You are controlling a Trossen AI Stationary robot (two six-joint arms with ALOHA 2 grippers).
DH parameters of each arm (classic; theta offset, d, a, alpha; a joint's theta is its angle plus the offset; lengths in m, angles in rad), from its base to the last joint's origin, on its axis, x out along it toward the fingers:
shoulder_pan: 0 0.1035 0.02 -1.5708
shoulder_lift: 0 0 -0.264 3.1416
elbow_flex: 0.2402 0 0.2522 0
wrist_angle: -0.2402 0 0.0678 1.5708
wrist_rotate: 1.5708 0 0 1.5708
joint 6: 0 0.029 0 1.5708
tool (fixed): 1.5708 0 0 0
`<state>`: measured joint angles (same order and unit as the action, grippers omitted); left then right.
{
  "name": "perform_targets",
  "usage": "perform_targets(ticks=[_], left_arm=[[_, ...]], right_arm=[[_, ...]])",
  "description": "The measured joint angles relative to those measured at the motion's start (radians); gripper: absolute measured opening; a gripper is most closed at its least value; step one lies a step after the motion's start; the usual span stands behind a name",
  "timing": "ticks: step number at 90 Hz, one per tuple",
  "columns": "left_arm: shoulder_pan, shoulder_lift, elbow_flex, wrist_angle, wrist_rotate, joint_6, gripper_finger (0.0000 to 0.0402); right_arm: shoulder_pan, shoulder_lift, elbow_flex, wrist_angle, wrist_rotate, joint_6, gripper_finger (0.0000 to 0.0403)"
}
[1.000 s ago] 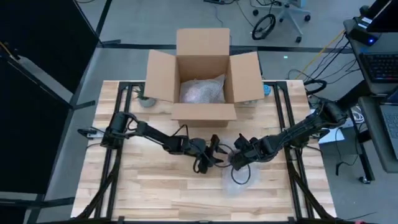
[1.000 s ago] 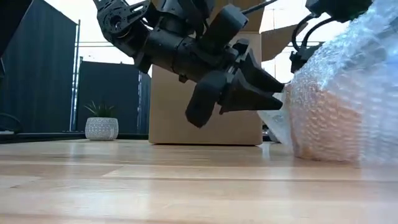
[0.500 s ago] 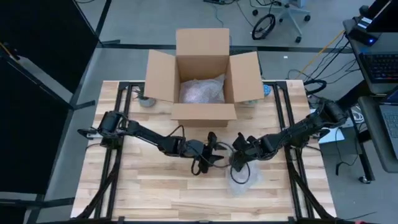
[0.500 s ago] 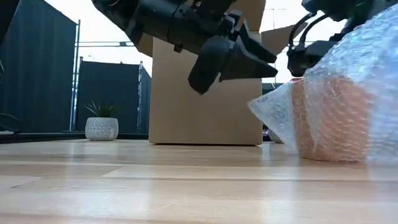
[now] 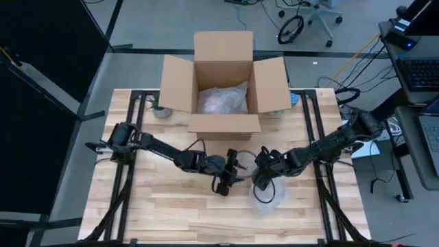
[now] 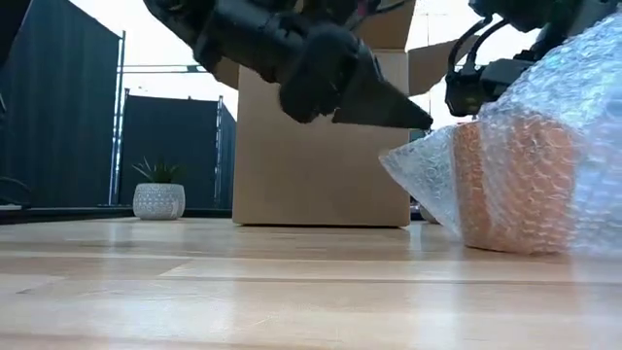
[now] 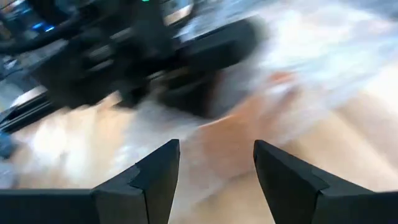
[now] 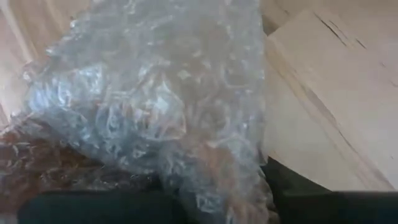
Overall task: Wrap mug
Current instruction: Wrap the orange mug with transparent bubble wrap
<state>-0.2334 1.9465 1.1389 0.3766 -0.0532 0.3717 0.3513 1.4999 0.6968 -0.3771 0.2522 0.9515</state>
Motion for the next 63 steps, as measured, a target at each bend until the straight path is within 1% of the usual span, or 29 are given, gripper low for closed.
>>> perform_targets(ticks=[11, 25, 34, 38, 47, 54, 63], left_arm=[[-0.036, 0.000, 0.000, 0.009, 0.062, 0.000, 0.0190], [-0.047, -0.001, 0.019, 0.001, 0.075, 0.015, 0.0160], [-0.034, 0.015, 0.053, 0.006, 0.070, 0.142, 0.0134], [-0.031, 0.029, 0.075, 0.004, 0.049, 0.210, 0.0123], [-0.032, 0.081, 0.130, -0.065, 0.008, 0.360, 0.0101], [-0.031, 0.109, 0.148, -0.101, -0.018, 0.450, 0.0089], [-0.023, 0.128, 0.157, -0.094, -0.027, 0.538, 0.0080]], right_arm=[[-0.002, 0.000, 0.000, 0.000, 0.000, 0.002, 0.0062], [-0.002, 0.000, 0.000, 0.002, 0.002, -0.002, 0.0062], [-0.002, 0.001, 0.000, 0.005, 0.005, -0.004, 0.0062], [-0.002, 0.001, 0.000, 0.006, 0.006, -0.003, 0.0062], [-0.003, 0.001, 0.000, 0.007, 0.007, 0.003, 0.0062], [-0.003, 0.001, -0.001, 0.012, 0.008, 0.004, 0.0062], [-0.003, 0.001, -0.001, 0.016, 0.008, 0.007, 0.0062]])
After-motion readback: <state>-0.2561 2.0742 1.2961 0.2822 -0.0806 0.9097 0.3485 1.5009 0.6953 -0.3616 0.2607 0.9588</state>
